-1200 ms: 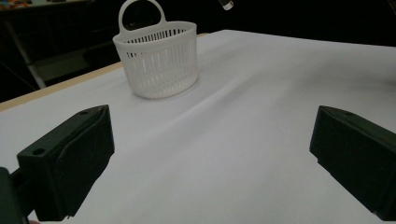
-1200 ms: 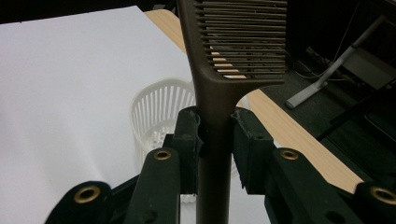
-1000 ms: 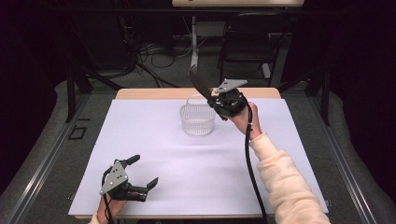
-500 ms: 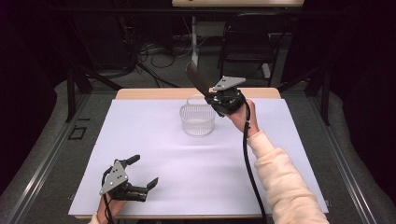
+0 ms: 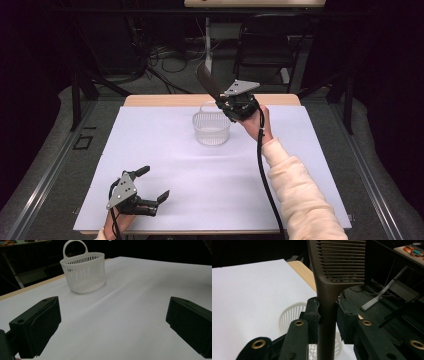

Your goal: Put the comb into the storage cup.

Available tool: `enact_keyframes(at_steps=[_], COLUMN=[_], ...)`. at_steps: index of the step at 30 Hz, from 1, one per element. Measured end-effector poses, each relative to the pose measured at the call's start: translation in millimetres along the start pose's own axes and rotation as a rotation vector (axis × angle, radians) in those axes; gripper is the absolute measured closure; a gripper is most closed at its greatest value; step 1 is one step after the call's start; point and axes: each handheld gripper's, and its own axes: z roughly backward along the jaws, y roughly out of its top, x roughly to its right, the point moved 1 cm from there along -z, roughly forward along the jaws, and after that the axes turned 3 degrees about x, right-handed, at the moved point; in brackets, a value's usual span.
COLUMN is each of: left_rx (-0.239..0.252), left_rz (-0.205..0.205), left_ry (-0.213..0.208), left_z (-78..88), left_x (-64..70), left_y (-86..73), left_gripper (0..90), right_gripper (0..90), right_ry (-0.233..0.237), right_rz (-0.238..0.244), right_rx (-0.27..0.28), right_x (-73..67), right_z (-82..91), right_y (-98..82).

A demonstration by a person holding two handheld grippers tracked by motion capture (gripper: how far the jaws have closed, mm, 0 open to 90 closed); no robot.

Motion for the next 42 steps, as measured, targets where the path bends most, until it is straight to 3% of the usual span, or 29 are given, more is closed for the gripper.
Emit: enact_keyframes(at_steps=[24,42], left_rx=[0.003,0.000], left_rz=[0.002,0.005], left_ry=[0.001,0.003], left_z=[0.0,-0.1], left_x=[0.3,0.5], left_y=[0.1,0.0], left_gripper=[0.0,0.0], right_gripper=[72.7,72.7], right_ry=[-0.010,0.013], right_rz=[0.037,0.018], right_rx=[0.031,0.048], right_x=[-3.2,-3.5], right_z=[-16.0,-31.6], right_y=[6.1,-0.5])
